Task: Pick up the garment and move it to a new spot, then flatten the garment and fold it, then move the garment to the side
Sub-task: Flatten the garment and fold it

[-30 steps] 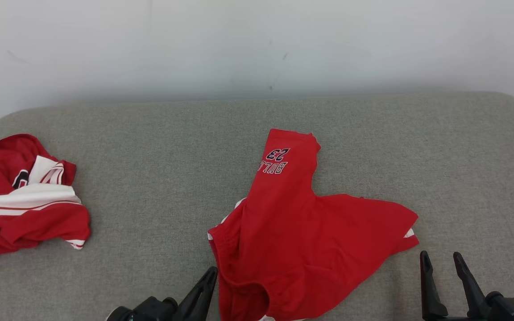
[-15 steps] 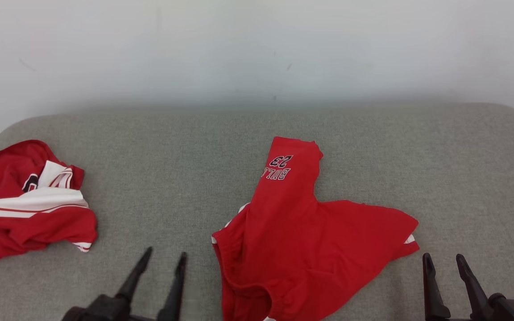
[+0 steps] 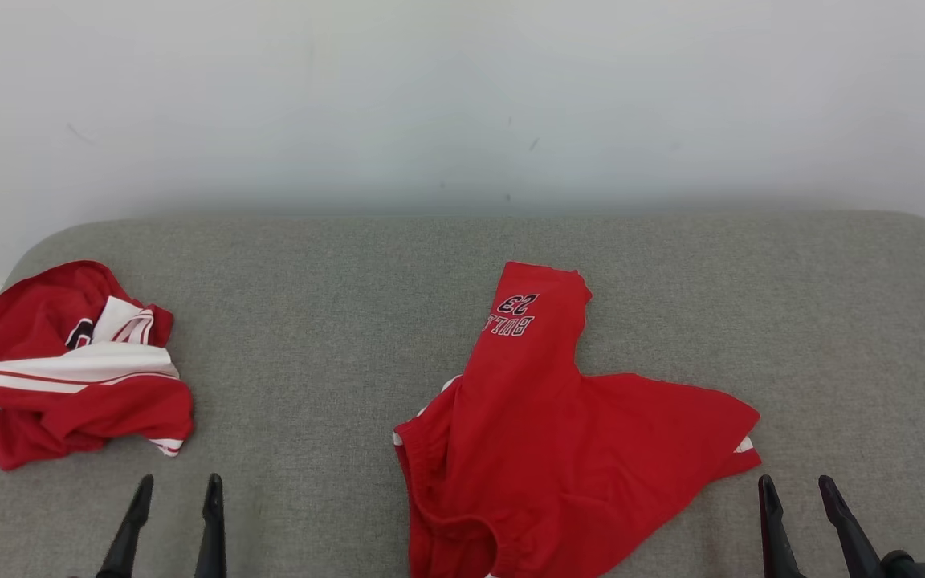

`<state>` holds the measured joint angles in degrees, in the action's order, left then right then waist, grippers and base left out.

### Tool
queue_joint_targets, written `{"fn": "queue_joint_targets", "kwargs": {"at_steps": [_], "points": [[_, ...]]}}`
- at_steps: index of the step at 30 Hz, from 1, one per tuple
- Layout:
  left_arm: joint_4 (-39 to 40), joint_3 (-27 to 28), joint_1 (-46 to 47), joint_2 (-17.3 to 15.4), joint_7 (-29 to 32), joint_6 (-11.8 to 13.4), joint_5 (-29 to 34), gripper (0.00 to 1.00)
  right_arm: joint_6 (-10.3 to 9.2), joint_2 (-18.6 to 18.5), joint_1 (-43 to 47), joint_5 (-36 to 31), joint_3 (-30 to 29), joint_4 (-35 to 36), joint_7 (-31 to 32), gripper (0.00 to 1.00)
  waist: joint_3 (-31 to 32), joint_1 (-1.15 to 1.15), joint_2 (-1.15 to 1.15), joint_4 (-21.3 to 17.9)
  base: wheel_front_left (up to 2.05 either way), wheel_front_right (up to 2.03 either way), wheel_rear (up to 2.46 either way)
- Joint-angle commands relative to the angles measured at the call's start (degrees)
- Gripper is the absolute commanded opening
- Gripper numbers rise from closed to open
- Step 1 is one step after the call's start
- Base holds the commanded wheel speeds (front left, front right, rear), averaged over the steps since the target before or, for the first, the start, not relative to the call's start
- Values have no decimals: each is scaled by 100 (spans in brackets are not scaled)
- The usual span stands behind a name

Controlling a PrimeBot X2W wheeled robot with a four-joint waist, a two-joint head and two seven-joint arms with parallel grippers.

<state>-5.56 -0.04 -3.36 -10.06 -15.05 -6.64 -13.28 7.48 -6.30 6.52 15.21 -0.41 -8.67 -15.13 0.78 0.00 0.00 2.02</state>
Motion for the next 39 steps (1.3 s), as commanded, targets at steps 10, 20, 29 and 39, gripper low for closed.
{"fn": "queue_joint_targets", "kwargs": {"at_steps": [10,20,29,39], "points": [[-67,-81,-193,172,-19,-78,129,100,3,-81,408,5,42,316,-2,100,17,0,0,-52,0,0,0],[-362,-1151,78,63,-19,-77,-77,100,3,-71,234,33,200,234,-1,100,-17,0,0,-163,0,0,0],[-1154,-3271,670,-192,-19,-79,-658,100,3,-88,73,84,380,81,-2,100,-117,0,0,-317,0,0,0],[-2017,-4393,1340,-101,-19,-80,-1206,100,3,-61,-60,119,522,-41,-2,100,-196,0,0,-486,0,0,0]]}}
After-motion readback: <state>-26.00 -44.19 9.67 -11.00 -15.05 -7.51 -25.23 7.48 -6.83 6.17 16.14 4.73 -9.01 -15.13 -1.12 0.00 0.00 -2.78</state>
